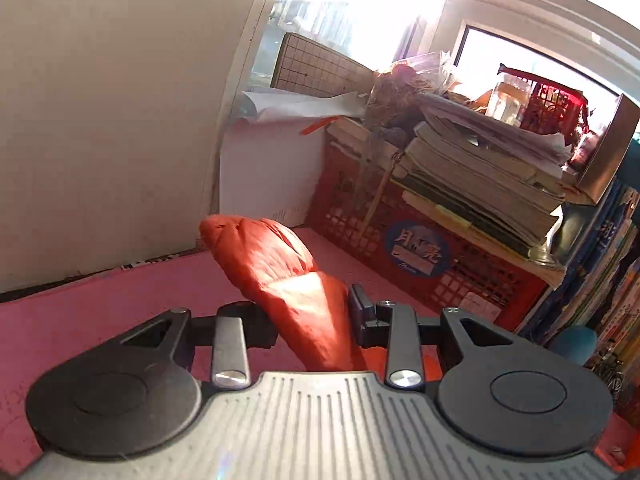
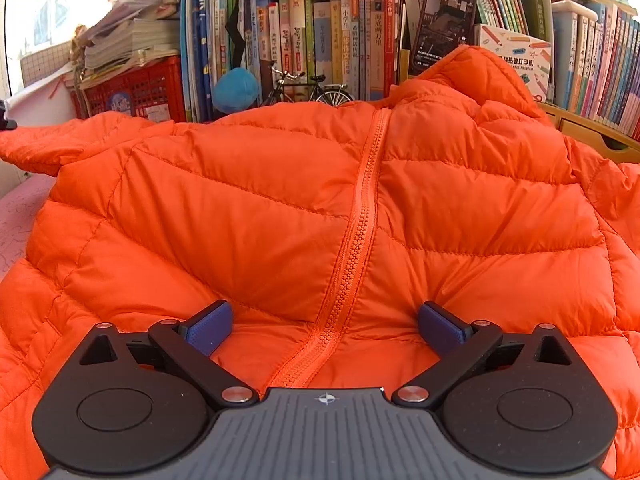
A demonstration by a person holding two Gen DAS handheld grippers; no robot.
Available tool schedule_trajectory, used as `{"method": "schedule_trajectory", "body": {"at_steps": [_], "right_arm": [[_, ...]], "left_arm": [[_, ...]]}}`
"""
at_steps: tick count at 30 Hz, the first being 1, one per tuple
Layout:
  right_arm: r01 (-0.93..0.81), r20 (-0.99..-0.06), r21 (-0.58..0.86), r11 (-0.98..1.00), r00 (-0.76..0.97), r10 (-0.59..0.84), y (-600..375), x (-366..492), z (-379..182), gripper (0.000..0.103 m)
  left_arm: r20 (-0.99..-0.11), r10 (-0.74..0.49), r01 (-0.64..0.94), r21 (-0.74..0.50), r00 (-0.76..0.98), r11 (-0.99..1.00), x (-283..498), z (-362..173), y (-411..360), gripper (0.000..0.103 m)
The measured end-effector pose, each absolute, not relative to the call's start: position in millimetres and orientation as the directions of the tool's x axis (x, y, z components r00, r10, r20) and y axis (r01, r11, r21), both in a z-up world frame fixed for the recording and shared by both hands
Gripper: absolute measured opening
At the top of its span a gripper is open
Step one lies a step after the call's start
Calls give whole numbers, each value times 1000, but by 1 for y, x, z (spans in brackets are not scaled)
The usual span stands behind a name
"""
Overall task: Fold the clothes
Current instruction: 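Grasp the jacket hood with the left gripper and lift it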
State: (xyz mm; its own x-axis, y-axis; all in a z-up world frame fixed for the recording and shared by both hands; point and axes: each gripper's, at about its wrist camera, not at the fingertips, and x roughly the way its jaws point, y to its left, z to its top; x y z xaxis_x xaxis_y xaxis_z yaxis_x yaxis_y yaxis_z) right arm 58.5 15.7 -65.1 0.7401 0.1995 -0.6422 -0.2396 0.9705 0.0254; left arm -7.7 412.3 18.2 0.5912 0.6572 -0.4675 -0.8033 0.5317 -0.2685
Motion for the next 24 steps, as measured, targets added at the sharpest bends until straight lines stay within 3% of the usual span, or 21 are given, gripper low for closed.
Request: {"method": "schedule_trajectory", "body": {"at_steps": [5, 8, 10, 11, 13, 15, 20, 24], "right_arm": [[-241, -645, 22, 970, 738, 198, 16, 59, -65, 103], [-241, -645, 22, 970, 738, 198, 16, 59, -65, 103], [-241, -645, 21, 970, 738, 197, 16, 59, -65, 103], [-241, -645, 20, 970, 738, 197, 17, 59, -65, 103], [-241, -645, 19, 970, 738, 196, 17, 59, -65, 103], [-240, -645, 19, 971, 739, 195, 17, 59, -65, 103], [-240, -617, 73, 968, 752, 233, 9, 54, -61, 102], [-166, -503, 379, 911, 789, 353, -53, 31, -46, 100]], "left_arm": [[-527, 692, -864, -204, 493, 460, -15, 8, 422, 37], [-476, 730, -865, -160, 490, 476, -18, 18, 405, 43], [-395, 734, -825, -136, 553, 548, -18, 35, 378, 47], [-347, 727, -797, -123, 593, 591, -18, 45, 362, 51], [-247, 653, -685, -67, 716, 726, -14, 63, 316, 75], [-203, 531, -540, 17, 823, 842, -6, 71, 255, 81], [-331, 187, -178, 58, 925, 982, 23, 34, 129, 82], [-422, 202, -151, 153, 884, 977, 40, -16, 89, 81]]}}
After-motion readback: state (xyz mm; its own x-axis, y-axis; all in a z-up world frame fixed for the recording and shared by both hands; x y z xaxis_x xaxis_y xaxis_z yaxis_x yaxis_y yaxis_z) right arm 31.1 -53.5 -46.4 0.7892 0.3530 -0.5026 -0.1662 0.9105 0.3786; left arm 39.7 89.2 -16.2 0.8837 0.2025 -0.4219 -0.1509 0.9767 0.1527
